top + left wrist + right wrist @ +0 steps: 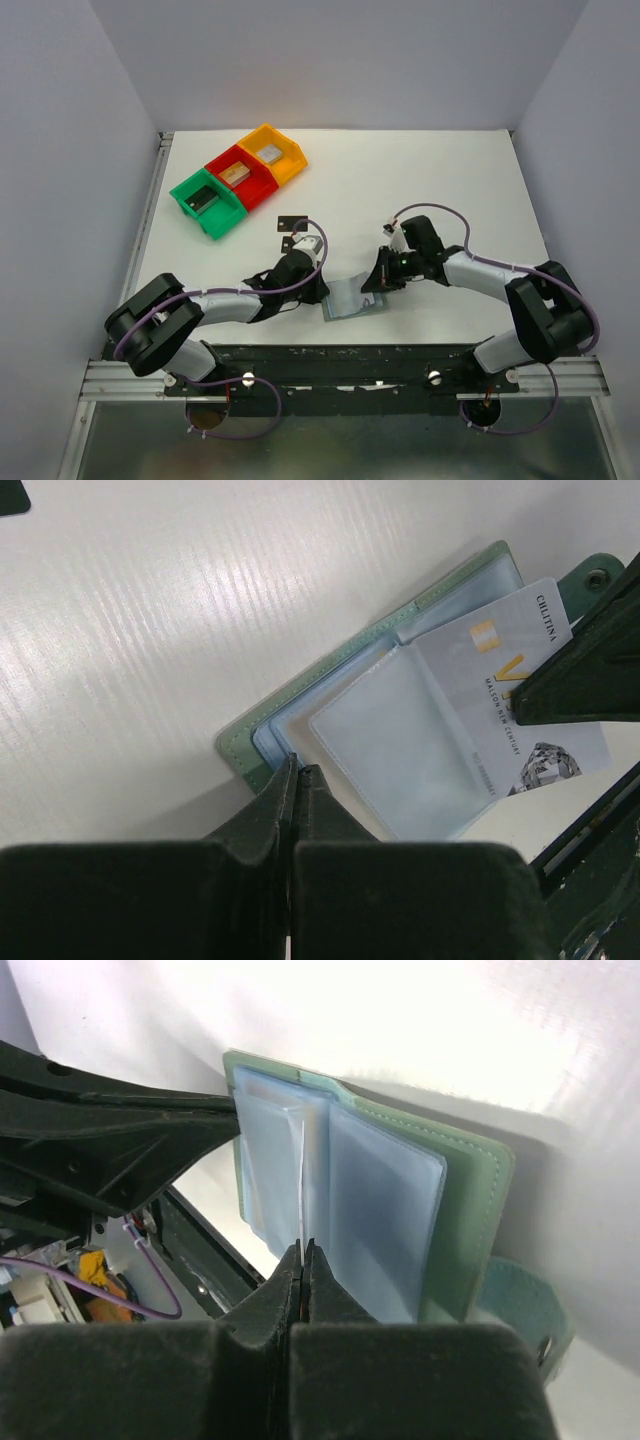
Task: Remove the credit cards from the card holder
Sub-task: Remove the credit card from the card holder, then place the credit card at the center of the board.
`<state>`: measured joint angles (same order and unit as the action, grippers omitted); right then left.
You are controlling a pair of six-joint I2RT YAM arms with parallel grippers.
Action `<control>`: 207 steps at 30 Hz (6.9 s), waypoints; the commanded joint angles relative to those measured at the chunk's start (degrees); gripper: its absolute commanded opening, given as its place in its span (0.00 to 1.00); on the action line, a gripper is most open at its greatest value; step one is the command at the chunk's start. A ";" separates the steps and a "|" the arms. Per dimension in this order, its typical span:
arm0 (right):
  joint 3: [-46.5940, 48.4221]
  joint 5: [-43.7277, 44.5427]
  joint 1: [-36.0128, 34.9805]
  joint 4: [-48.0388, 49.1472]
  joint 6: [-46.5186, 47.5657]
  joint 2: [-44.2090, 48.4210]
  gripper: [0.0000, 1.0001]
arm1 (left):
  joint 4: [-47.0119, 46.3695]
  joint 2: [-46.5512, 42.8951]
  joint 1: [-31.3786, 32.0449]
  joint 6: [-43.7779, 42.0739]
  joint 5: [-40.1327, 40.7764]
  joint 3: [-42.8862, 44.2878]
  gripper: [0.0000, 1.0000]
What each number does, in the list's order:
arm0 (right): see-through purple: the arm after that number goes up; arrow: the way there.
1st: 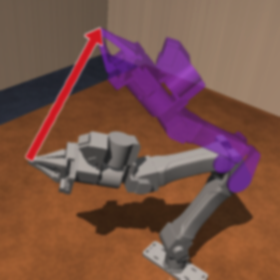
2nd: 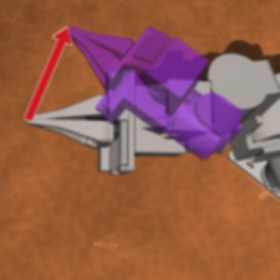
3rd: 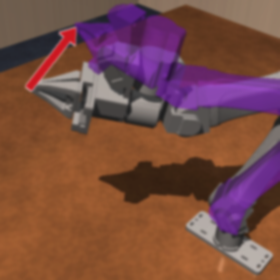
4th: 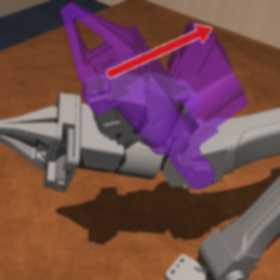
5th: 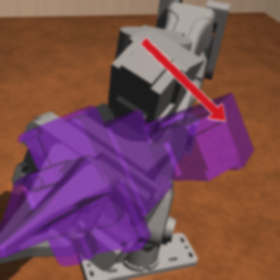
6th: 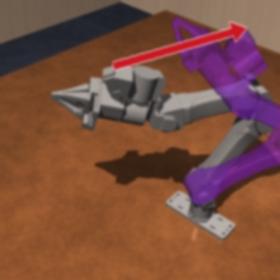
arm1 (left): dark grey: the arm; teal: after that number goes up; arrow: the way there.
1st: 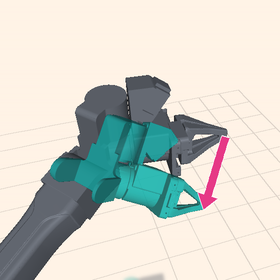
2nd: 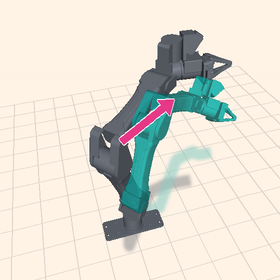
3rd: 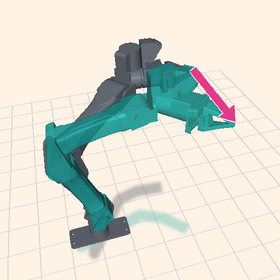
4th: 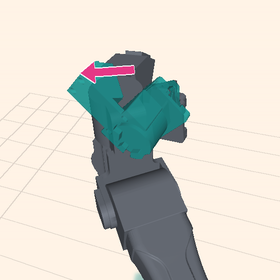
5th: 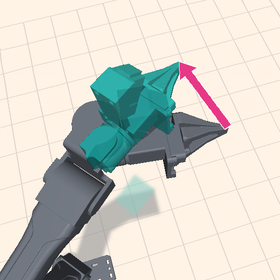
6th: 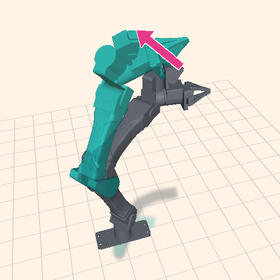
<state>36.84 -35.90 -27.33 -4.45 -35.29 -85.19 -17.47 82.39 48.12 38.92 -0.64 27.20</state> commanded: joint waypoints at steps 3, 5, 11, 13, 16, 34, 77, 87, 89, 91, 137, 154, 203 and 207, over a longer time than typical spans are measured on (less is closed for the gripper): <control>2.80 8.64 0.35 -9.87 3.38 5.55 0.00 | 3.15 -1.35 -0.13 -0.59 1.96 -1.71 0.00; 3.85 12.33 0.35 -12.94 4.70 7.83 0.01 | 3.32 -1.36 -0.04 -1.21 1.88 -1.36 0.00; 7.01 16.04 0.35 -18.22 8.56 15.13 0.00 | 3.15 -5.64 -0.13 -3.23 0.74 0.57 0.13; 8.33 15.77 0.35 -20.07 9.97 16.54 0.00 | 4.45 -8.46 -0.04 -4.20 0.64 2.15 0.36; 10.96 15.77 0.35 -23.31 12.34 18.21 0.00 | 6.74 -13.38 0.05 -5.08 0.65 4.70 0.56; 9.73 -31.42 -8.70 -5.04 17.35 20.60 0.00 | 17.12 -42.66 -8.47 -12.99 -36.42 9.71 0.71; 21.52 -21.24 -15.47 -22.71 27.91 15.57 0.31 | 5.01 -35.63 -10.06 -5.35 -52.27 4.36 0.00; 16.71 2.39 -7.48 -10.62 12.63 27.86 0.64 | -2.37 -45.64 -15.41 4.92 -28.31 -4.59 0.00; 12.31 5.66 -6.86 -4.29 9.64 31.99 0.67 | -8.24 -47.93 -16.65 9.75 -22.41 -8.64 0.00; 8.97 7.50 -6.86 0.91 5.43 33.07 0.67 | -11.60 -49.08 -16.92 12.05 -19.58 -10.58 0.00; 2.09 -11.74 -6.77 37.14 -15.42 16.20 0.45 | -44.93 -43.10 -17.00 24.45 -18.78 -19.73 0.00; 1.83 -12.79 -6.60 37.95 -16.66 16.72 0.00 | -41.95 -43.54 -17.09 23.32 -18.61 -19.64 0.10; 59.75 -6.82 23.38 -37.91 20.61 -40.49 0.03 | 0.95 -48.55 -25.62 13.38 -18.87 -13.67 0.98; 59.66 -5.94 23.46 -38.09 20.44 -41.11 0.20 | 1.13 -48.38 -25.62 13.03 -18.78 -13.58 0.98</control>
<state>95.15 -41.47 -4.47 -40.23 -15.31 -124.42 -15.11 33.82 22.83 52.31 -18.09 13.58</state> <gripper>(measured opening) 0.148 0.977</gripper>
